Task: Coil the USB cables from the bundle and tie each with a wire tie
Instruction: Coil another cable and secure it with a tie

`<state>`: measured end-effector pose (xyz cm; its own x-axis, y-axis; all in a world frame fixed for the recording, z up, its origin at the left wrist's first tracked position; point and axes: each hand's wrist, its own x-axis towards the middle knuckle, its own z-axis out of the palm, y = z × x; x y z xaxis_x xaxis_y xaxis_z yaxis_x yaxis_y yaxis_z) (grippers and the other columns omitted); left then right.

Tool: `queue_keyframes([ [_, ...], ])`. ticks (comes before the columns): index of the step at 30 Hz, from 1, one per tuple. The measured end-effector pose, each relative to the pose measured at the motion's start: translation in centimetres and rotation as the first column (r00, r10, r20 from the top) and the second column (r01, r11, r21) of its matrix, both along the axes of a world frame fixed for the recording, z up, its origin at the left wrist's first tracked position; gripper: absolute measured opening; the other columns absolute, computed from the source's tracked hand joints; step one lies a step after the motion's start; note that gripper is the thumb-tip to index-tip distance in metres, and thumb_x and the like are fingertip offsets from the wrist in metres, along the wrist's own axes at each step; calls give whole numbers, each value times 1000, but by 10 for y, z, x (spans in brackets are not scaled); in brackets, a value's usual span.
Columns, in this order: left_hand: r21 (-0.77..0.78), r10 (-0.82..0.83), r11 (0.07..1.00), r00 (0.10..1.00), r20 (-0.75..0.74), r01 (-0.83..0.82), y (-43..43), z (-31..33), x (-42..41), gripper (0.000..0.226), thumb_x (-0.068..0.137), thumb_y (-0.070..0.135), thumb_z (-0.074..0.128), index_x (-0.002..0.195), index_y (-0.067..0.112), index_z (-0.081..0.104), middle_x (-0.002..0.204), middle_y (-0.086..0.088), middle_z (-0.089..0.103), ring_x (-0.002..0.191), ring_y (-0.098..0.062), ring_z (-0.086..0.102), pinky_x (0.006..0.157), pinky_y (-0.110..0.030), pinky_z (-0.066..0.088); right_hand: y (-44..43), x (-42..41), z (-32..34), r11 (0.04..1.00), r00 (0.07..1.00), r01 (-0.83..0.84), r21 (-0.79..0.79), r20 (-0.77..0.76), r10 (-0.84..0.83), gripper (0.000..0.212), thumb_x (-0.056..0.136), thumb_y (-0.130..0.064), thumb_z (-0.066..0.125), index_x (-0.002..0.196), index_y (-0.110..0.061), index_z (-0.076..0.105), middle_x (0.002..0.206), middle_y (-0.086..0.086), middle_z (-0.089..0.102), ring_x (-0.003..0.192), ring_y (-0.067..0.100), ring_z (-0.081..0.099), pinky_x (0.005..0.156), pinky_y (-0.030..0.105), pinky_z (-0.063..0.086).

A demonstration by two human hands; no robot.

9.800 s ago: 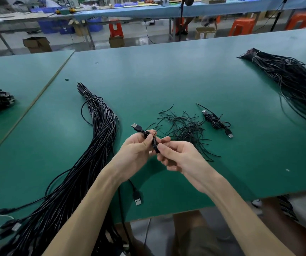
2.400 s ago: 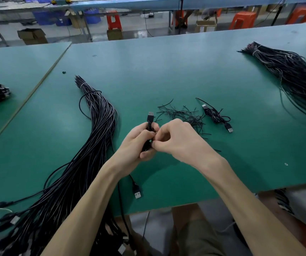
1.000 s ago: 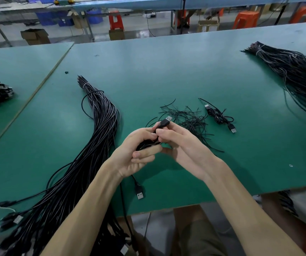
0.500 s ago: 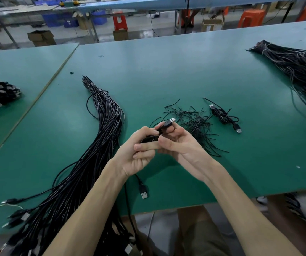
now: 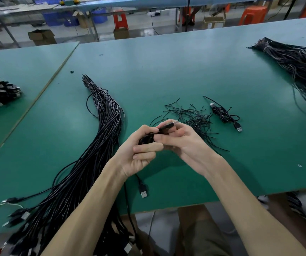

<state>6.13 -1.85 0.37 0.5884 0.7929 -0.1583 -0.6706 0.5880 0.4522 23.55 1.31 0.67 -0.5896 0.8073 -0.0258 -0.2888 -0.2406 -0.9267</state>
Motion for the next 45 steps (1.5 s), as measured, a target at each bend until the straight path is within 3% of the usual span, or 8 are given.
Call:
queue_keyframes([
  [4, 24, -5, 1000, 999, -49, 6, 0, 0, 1, 39, 93, 9, 64, 131, 3, 62, 77, -2, 49, 35, -4, 27, 30, -12, 24, -3, 1, 1, 971, 969, 154, 183, 166, -185, 22, 81, -4, 84, 100, -6, 73, 96, 26, 67, 91, 26, 62, 85, 36, 51],
  [11, -19, 13, 1000, 1000, -10, -13, 0, 2, 0, 27, 86, 5, 71, 102, 9, 50, 74, -2, 55, 37, -4, 24, 30, -13, 24, -15, -16, -6, 891, 929, 359, 278, -18, -369, 16, 81, 9, 79, 88, -2, 69, 107, 17, 73, 100, 23, 73, 92, 29, 56],
  [16, -19, 12, 1000, 999, -38, -13, 0, 4, 0, 17, 82, 5, 75, 89, 5, 59, 75, 2, 51, 37, -4, 24, 29, -13, 23, -13, -15, -5, 821, 885, 354, 447, 125, -449, 14, 81, -4, 85, 85, -11, 72, 92, 5, 76, 105, 29, 67, 94, 39, 55],
  [21, -1, -35, 999, 998, -53, 35, -2, 6, 0, 12, 89, 11, 68, 84, 2, 62, 72, -2, 59, 38, -5, 26, 32, -14, 21, -17, -13, -3, 720, 789, 372, 585, 210, -578, 18, 77, -14, 89, 81, -19, 72, 90, -3, 63, 102, 10, 57, 79, 14, 47],
  [26, 60, -32, 997, 987, -155, 42, -3, 10, 0, 16, 98, 25, 52, 93, 12, 46, 68, 2, 62, 37, -5, 26, 31, -14, 21, -23, -13, 1, 594, 701, 346, 726, 221, -678, 21, 76, -18, 90, 79, -16, 69, 82, -20, 57, 97, 5, 58, 92, 49, 47],
  [29, 134, -7, 990, 968, -251, 42, -3, 11, 2, 16, 100, 27, 48, 95, 13, 46, 74, 6, 58, 36, -2, 35, 30, -12, 27, -24, -9, 2, 509, 644, 291, 810, 227, -730, 23, 77, -22, 89, 79, -17, 67, 82, -20, 62, 94, 0, 57, 101, 42, 35],
  [35, 221, 44, 974, 903, -428, 58, -4, 9, 4, 31, 103, 29, 44, 84, 16, 65, 76, 0, 34, 41, -5, 39, 32, -15, 35, -22, 0, 3, 565, 753, 239, 790, 216, -621, 21, 82, -8, 85, 79, -9, 64, 80, -7, 64, 76, 12, 58, 70, 22, 49],
  [45, 220, 46, 975, 961, -273, 16, -2, 9, 1, 32, 107, 8, 39, 107, 1, 70, 90, -8, 48, 47, -3, 52, 34, -9, 40, -19, 4, -4, 615, 796, 234, 753, 215, -566, 22, 83, 3, 80, 81, -11, 63, 85, -3, 68, 87, 23, 69, 76, 50, 57],
])
